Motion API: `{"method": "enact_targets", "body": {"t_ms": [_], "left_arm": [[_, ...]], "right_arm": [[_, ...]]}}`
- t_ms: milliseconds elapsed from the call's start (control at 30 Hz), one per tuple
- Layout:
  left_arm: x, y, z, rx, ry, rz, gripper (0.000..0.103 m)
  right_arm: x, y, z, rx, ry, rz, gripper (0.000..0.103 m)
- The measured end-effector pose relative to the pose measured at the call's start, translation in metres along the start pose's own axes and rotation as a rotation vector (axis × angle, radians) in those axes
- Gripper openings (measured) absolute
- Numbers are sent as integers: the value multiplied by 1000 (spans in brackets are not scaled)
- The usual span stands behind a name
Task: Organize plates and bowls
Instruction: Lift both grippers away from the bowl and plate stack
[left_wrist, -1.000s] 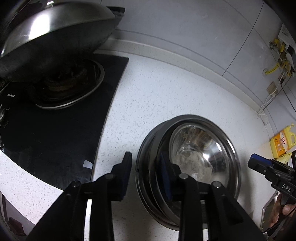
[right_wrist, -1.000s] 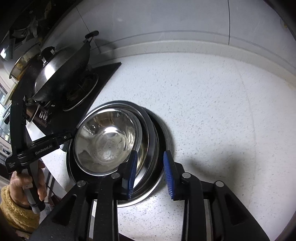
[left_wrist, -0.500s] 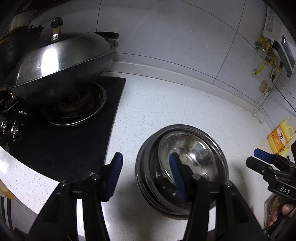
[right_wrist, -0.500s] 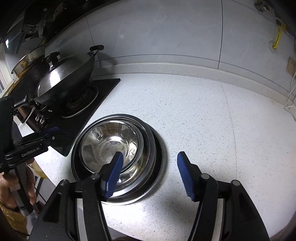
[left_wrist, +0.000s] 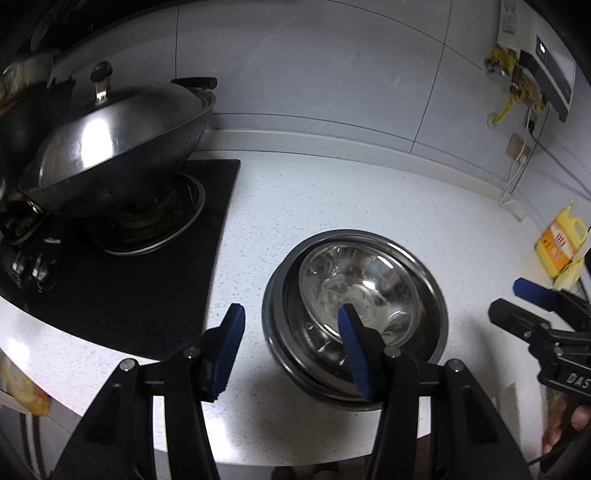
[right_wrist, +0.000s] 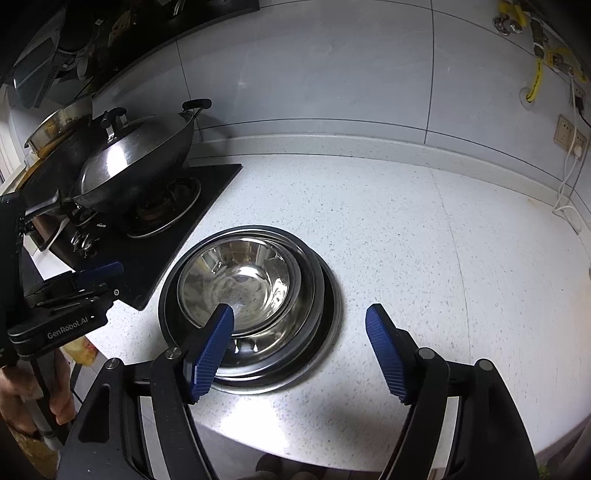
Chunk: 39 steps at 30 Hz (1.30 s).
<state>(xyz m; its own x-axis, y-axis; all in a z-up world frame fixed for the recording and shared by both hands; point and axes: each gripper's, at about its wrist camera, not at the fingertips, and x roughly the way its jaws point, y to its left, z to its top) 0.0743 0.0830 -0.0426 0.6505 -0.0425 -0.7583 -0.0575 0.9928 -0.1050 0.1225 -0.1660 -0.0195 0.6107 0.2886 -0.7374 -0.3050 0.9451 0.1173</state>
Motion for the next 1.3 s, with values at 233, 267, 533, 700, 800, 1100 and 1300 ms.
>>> {"method": "enact_targets", "body": {"t_ms": [233, 267, 533, 700, 800, 1100, 1300], "left_arm": [[-2, -13, -1, 63, 2, -13, 51], [-3, -15, -1, 66, 0, -22, 51], [-17, -26, 1, 109, -51, -45, 51], [-28, -30, 2, 136, -86, -23, 51], [-36, -31, 2, 141, -105, -6, 51], [-59, -33, -5, 112, -126, 37, 51], [-82, -44, -19, 110, -139, 96, 51]], "right_arm": [[-12, 8, -10, 7, -21, -46, 70], [-14, 8, -11, 7, -23, -54, 70], [-31, 9, -20, 32, -43, -101, 70], [-42, 6, -22, 69, -62, -132, 71], [-46, 6, -24, 71, -49, -155, 71], [-56, 2, -30, 35, -26, -157, 71], [-68, -3, -40, 45, -40, -97, 71]]}}
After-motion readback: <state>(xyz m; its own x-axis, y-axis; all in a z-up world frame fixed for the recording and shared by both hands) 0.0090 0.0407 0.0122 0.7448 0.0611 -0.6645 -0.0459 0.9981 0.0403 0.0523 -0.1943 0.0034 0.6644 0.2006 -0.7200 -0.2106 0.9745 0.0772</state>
